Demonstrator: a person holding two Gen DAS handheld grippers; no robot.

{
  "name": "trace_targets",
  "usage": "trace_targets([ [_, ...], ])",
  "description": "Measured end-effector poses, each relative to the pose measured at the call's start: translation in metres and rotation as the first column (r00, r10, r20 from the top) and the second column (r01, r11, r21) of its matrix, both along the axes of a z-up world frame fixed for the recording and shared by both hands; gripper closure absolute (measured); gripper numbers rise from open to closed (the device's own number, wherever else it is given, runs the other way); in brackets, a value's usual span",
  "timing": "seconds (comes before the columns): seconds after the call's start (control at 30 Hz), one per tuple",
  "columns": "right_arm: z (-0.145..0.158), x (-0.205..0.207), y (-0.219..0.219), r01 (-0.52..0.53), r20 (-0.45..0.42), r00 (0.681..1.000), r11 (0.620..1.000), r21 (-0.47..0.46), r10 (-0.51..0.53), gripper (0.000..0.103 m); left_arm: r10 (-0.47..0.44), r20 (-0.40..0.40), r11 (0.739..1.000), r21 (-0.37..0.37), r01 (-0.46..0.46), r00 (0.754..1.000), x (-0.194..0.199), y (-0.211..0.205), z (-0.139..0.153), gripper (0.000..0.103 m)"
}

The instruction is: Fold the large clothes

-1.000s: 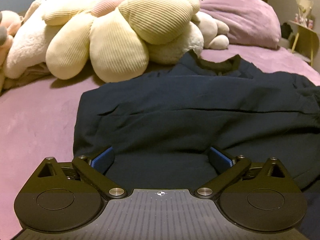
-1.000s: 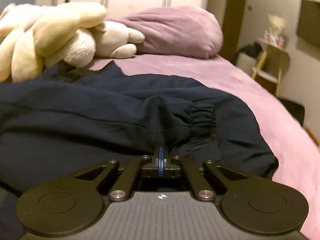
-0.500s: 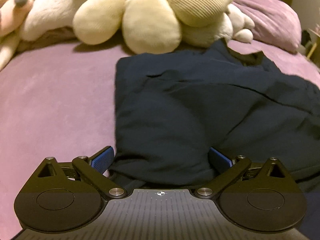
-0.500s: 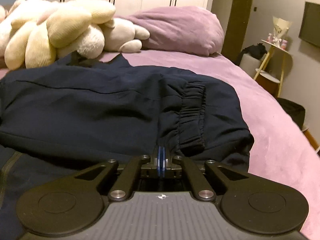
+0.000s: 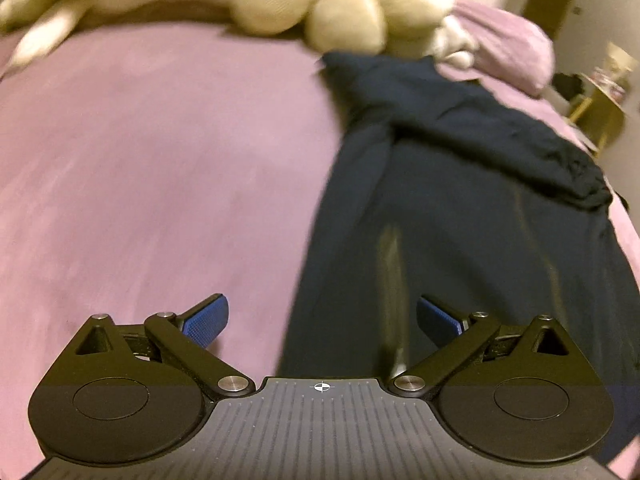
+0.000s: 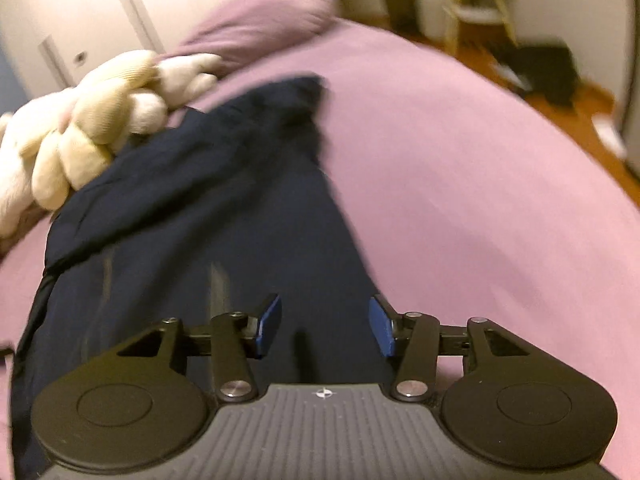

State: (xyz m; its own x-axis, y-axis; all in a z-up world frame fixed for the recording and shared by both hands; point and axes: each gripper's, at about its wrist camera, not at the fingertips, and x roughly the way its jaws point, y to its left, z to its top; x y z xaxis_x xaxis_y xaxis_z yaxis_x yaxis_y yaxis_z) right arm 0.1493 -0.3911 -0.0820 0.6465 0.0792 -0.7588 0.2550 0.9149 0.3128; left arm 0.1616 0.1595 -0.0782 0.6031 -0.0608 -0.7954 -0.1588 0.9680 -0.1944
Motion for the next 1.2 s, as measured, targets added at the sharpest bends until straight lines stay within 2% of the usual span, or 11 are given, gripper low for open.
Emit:
trace_targets([
  [0.1,-0.008,-0.043,-0.022,0.041,-0.031,0.999,0.993,0.112,-0.038,0.051,0.071,-0.030,0.997,-0.040,-0.072,0.997,-0.031,0.012,-0.009,0.000],
  [0.23,-0.024,-0.063,-0.036,0.034,-0.044,0.999,0.962,0.271,-0.023,0.044,0.072,-0.053,0.990,-0.116,-0.078,0.996,-0.051,0.016,-0.018,0.000],
  [0.4,-0.030,-0.061,-0.041,0.025,-0.062,0.998,0.952,0.306,-0.007,0.045,0.035,-0.093,0.983,-0.179,-0.051,0.995,-0.060,0.020,-0.026,0.002],
  [0.47,-0.028,-0.059,-0.042,0.005,-0.063,0.998,0.952,0.305,0.015,0.049,0.039,-0.101,0.976,-0.208,-0.059,0.994,-0.064,0.023,-0.028,0.005],
  [0.6,-0.023,-0.060,-0.044,-0.032,-0.071,0.996,0.960,0.279,0.054,0.049,0.021,-0.109,0.974,-0.223,-0.045,0.994,-0.068,0.027,-0.027,0.010],
  [0.67,-0.023,-0.061,-0.046,-0.036,-0.078,0.995,0.965,0.258,0.058,0.040,-0.005,-0.118,0.975,-0.220,-0.021,0.993,-0.068,0.027,-0.027,0.010],
  [0.77,-0.026,-0.067,-0.052,-0.033,-0.079,0.995,0.964,0.264,0.056,0.037,-0.053,-0.130,0.977,-0.210,0.025,0.990,-0.066,0.025,-0.028,0.010],
  [0.9,-0.032,-0.069,-0.055,-0.055,-0.087,0.992,0.947,0.316,0.086,0.038,-0.107,-0.149,0.977,-0.197,0.077,0.983,-0.063,0.021,-0.025,0.024],
  [1.0,-0.028,-0.071,-0.051,-0.107,-0.080,0.987,0.944,0.311,0.138,0.053,-0.135,-0.154,0.972,-0.211,0.101,0.979,-0.062,0.019,-0.023,0.039],
  [1.07,-0.027,-0.072,-0.049,-0.137,-0.085,0.982,0.946,0.294,0.169,0.069,-0.140,-0.157,0.974,-0.201,0.107,0.978,-0.062,0.017,-0.022,0.042],
  [1.2,-0.025,-0.074,-0.049,-0.166,-0.069,0.978,0.928,0.334,0.199,0.076,-0.148,-0.160,0.977,-0.175,0.119,0.976,-0.061,0.011,-0.022,0.043],
])
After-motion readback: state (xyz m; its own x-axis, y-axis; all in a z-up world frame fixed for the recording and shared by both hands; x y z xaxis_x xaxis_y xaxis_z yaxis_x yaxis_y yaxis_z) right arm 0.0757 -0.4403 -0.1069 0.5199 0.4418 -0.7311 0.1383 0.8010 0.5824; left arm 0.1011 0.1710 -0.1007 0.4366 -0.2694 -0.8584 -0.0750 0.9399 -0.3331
